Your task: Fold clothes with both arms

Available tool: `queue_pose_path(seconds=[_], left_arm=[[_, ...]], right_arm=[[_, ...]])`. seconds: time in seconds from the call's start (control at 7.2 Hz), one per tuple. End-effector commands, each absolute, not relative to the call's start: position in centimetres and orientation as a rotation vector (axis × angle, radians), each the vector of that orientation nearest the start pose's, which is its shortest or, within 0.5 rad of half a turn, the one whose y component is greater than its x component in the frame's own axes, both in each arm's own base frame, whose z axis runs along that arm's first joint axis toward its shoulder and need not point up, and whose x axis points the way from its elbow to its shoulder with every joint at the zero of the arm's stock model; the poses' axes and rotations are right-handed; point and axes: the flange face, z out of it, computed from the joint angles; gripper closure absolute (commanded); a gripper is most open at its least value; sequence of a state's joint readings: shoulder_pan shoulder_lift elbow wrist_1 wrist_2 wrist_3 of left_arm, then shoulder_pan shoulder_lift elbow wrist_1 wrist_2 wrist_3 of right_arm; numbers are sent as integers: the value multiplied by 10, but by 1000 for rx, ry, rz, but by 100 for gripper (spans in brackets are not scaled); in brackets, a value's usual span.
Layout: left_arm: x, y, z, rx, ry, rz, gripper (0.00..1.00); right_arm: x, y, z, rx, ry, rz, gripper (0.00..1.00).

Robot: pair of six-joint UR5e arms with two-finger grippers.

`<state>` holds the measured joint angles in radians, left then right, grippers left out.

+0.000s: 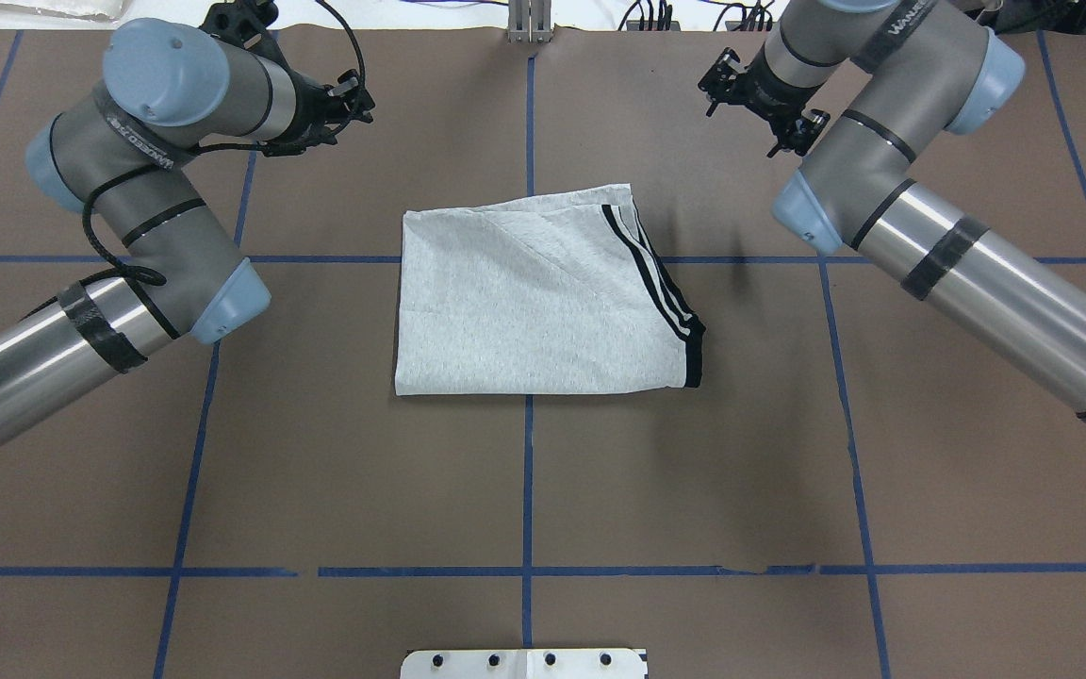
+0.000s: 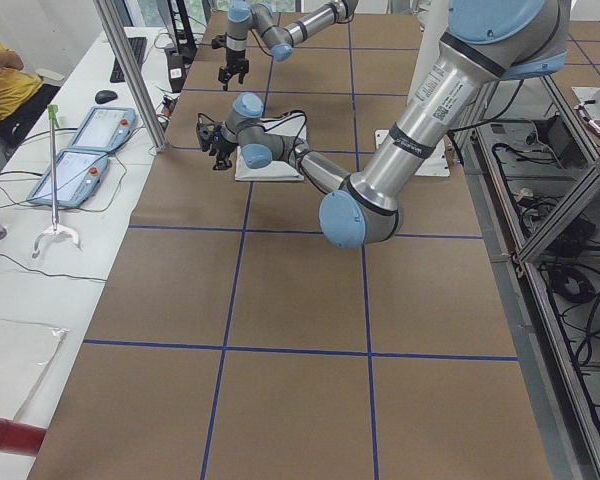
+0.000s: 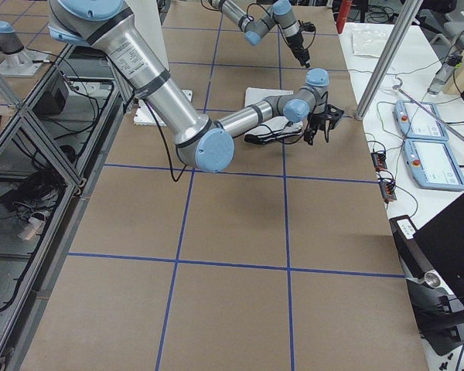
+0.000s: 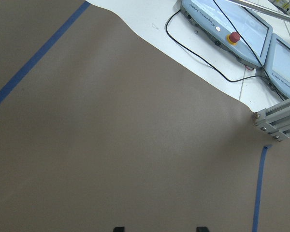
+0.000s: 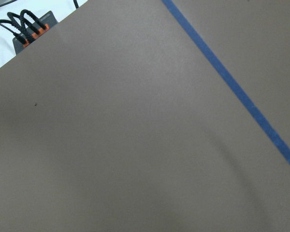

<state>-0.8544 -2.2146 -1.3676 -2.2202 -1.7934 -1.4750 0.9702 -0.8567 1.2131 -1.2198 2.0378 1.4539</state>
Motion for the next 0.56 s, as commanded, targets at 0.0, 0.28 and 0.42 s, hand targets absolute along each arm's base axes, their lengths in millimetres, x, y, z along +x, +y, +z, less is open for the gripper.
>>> queue_pose_path(seconds=[0.0, 0.28, 0.42], left_arm=[[339, -622, 323, 343, 1061, -323, 41], [264, -618, 370, 419, 1002, -109, 41], [225, -615, 402, 436, 974, -15, 39]], right_arm=[[-280, -695, 413, 9, -827, 484, 0], [-177, -688, 484, 43, -835, 299, 0], [-129, -675, 527, 82, -828, 170, 0]])
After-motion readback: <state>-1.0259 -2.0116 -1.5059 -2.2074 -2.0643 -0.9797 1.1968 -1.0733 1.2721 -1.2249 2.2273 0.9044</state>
